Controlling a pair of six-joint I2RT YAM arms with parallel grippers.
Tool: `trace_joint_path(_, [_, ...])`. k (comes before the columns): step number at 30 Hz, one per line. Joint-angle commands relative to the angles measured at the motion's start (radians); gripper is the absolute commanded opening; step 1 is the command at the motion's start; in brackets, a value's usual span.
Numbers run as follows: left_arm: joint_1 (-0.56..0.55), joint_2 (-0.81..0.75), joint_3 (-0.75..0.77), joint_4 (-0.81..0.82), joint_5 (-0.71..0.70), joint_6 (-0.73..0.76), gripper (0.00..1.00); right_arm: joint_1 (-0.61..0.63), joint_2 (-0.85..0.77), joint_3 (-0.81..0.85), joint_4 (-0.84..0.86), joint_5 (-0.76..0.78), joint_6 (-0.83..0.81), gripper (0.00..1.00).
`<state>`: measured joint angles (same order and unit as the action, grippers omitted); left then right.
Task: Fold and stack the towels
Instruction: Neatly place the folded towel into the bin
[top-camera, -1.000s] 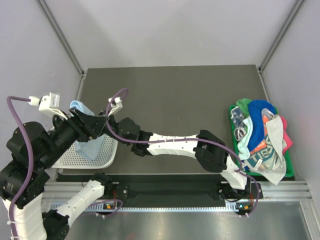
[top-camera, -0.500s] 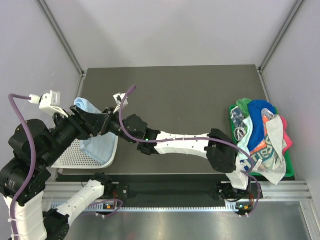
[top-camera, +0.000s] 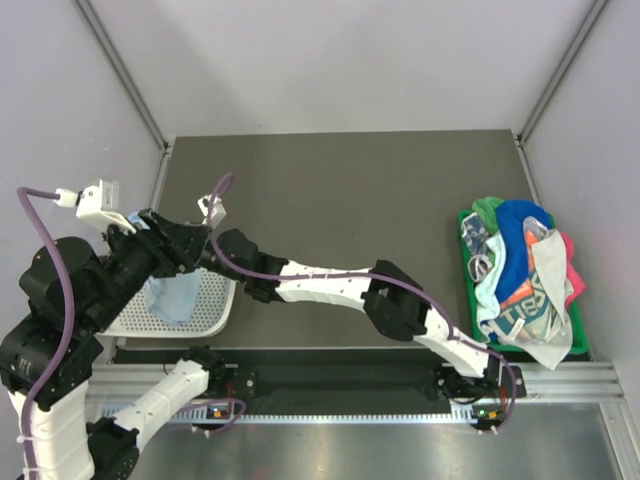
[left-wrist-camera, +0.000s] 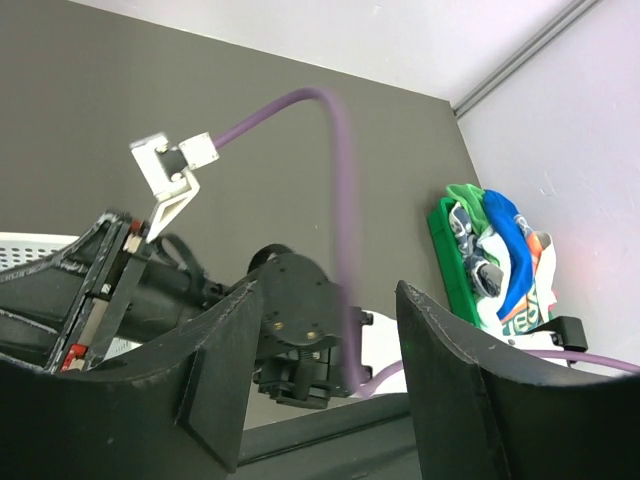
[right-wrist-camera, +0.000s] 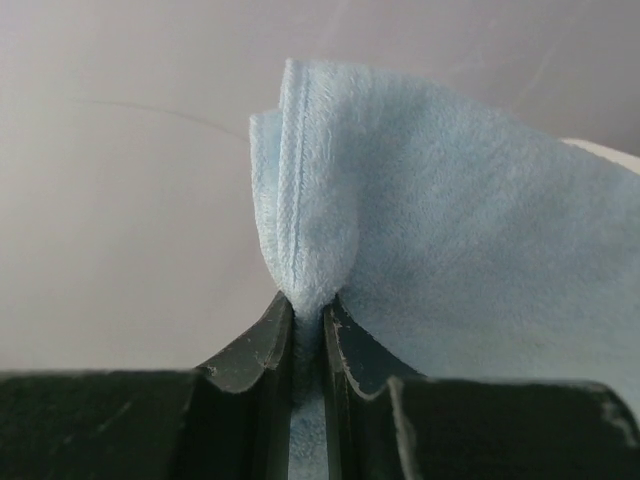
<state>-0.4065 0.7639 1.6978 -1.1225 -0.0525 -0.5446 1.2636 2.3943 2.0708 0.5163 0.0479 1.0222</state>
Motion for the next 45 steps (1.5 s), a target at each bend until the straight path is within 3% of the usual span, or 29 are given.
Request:
trace_joint_path(1, [0.001,0.025,0.019,0.023,-0.021,0.025,0.61,-0.01,-0.026,0.051,0.03,-0.017,0.003,0.0])
trace_joint_path(17, [0.0,0.026,-0.006,0.05,0.016,-0.001,0.61,-0.021,-0.378,-0.449,0.252,0.059,-0.02,0.0])
trace_joint_path(22, [0.0,0.028,0.002,0.055,0.017,-0.008,0.61,-0.027,-0.425,-0.512,0.287,0.061,-0.011,0.0])
trace_joint_path(31, [0.0,0.034,0.008,0.069,0.017,-0.008,0.61,-0.032,-0.466,-0.565,0.275,0.067,-0.017,0.0])
trace_joint_path(45, [0.0,0.034,0.025,0.052,-0.016,0.009,0.61,-0.036,-0.324,-0.405,0.16,0.009,0.012,0.0])
